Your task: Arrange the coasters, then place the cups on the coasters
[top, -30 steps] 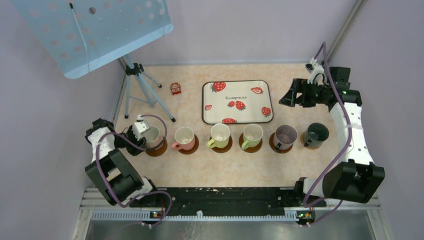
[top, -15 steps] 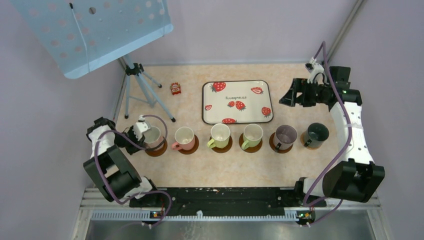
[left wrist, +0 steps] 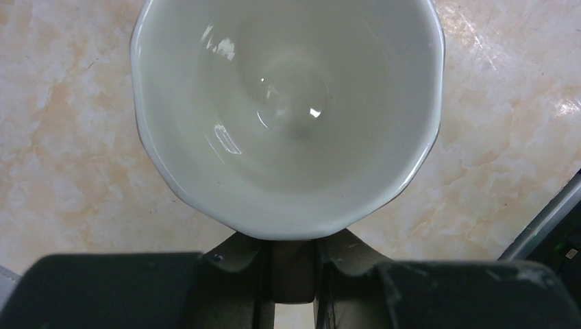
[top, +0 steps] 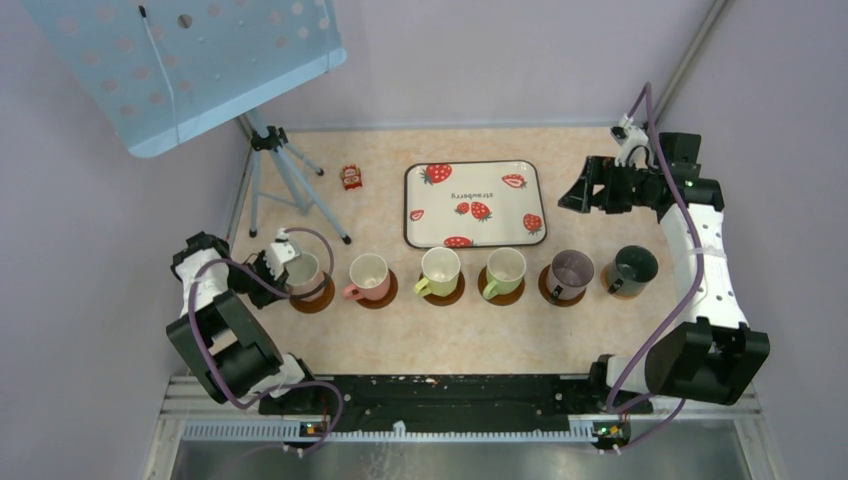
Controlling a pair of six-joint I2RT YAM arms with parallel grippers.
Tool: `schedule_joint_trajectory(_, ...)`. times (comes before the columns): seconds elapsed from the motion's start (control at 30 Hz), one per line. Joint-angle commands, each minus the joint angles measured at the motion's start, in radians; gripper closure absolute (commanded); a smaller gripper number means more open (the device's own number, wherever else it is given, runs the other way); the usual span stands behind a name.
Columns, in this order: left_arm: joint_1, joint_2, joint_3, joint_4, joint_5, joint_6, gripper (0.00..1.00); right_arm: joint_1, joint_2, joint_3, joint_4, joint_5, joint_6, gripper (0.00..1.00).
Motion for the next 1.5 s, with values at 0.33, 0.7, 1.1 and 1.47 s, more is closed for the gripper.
schedule_joint_trajectory(0.33,0.002,-0.034,-0.035,0.000,-0.039,0.017,0.55,0.004,-0.033,0.024,0.020,-0.008,-0.003,0.14)
schedule_joint_trajectory(0.7,0.029,-0.047,0.036,-0.055,-0.066,0.001,0.23,0.004,-0.046,0.019,0.009,-0.002,-0.014,0.14)
schedule_joint_trajectory(1.1,0.029,0.006,0.407,-0.273,-0.002,-0.070,0.01,0.010,0.026,0.083,-0.013,-0.008,-0.047,0.14)
schedule_joint_trajectory(1.47,-0.325,0.039,0.709,-0.232,-0.016,-0.601,0.01,0.024,0.089,0.171,-0.026,0.003,-0.075,0.14)
